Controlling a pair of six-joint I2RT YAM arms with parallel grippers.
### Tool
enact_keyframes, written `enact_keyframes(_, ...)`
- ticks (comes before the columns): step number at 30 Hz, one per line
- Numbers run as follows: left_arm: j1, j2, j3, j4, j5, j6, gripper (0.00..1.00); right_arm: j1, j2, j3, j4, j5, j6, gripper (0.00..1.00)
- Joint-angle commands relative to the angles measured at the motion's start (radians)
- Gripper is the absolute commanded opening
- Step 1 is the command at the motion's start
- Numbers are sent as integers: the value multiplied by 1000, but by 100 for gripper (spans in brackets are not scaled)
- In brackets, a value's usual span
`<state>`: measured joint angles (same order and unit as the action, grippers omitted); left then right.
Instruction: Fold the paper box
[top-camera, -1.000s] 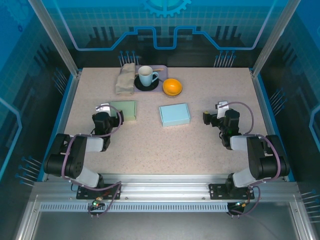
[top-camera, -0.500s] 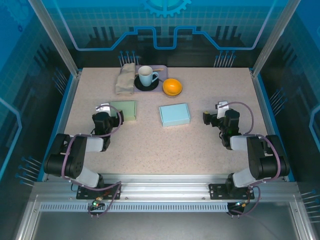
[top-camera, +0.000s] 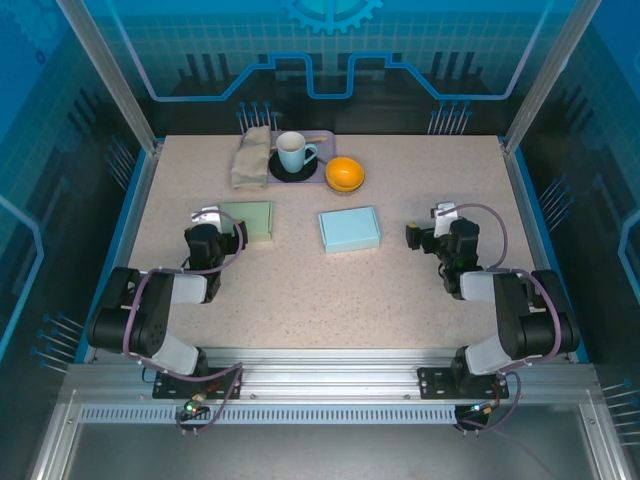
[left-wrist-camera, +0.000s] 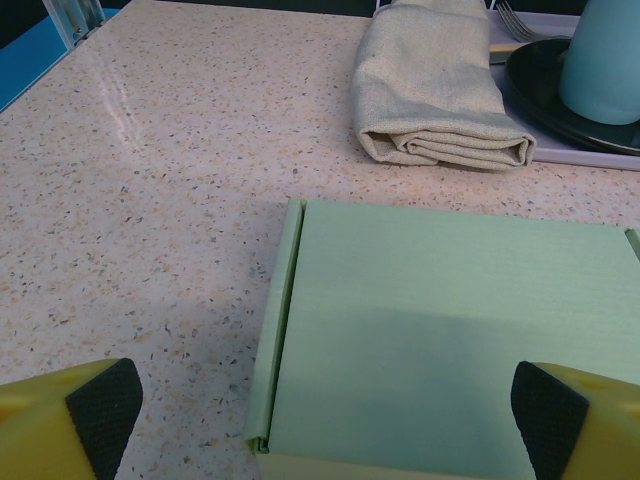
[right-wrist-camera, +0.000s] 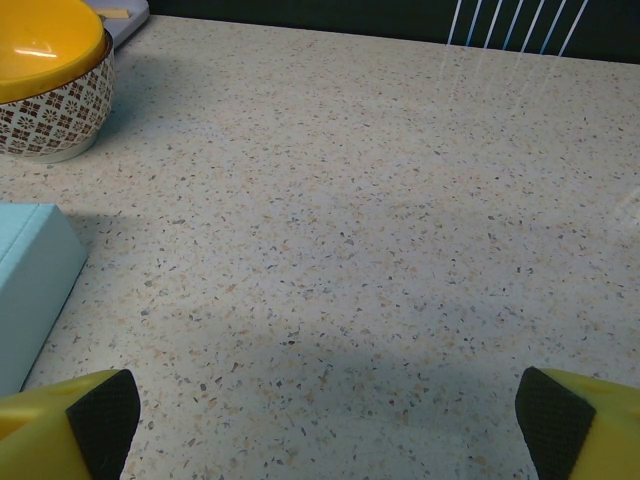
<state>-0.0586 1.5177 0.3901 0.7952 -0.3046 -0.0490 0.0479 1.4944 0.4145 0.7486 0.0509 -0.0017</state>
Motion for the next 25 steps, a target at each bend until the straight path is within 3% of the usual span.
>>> enact_keyframes(1, 11, -2, 4, 33, 20, 8, 99, 10, 9, 19, -1, -3, -10, 100)
enact_keyframes(25, 23, -1, 10, 18, 62, 8, 99, 10, 9, 20, -2, -4, -9, 100)
